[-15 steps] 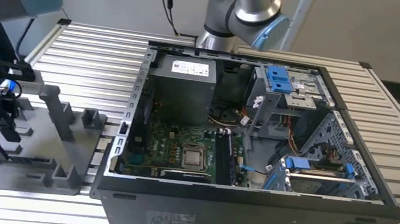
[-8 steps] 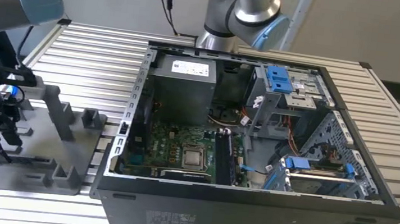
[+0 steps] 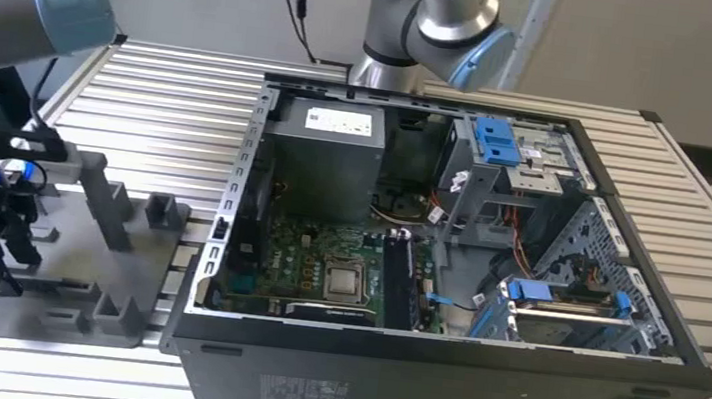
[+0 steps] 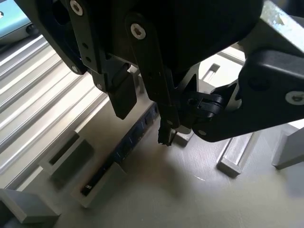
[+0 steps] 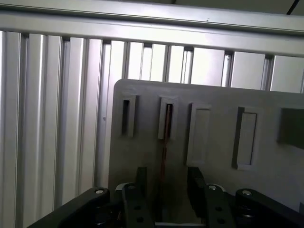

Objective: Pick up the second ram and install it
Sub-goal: 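Pick up the second ram and move it above second insertion slot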

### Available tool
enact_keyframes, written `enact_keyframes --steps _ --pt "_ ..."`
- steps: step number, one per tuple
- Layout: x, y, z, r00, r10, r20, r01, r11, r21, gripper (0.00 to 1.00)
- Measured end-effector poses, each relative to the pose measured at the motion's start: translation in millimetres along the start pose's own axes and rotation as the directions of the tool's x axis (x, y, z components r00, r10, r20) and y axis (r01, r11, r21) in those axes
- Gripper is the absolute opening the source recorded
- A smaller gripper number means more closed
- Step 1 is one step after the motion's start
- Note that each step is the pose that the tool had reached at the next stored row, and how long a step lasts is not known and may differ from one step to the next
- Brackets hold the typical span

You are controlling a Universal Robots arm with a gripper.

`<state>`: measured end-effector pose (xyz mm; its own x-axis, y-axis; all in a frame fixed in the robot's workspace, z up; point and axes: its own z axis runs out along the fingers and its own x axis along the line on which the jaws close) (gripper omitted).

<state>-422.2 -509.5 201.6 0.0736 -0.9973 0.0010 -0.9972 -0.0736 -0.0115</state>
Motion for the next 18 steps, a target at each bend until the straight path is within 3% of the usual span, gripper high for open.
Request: enact_keyframes --steps 7,17,18 --pt "0.1 0.4 5.6 1.0 -0.004 -0.0001 0.004 1.0 0.0007 0.48" --pt "0.0 0.4 5.7 1.0 -0.004 -0.0001 0.004 1.0 0.0009 0.48" --pt "0.0 0.4 5.7 1.0 -0.004 0.0 0.004 1.0 0.0009 0.39"
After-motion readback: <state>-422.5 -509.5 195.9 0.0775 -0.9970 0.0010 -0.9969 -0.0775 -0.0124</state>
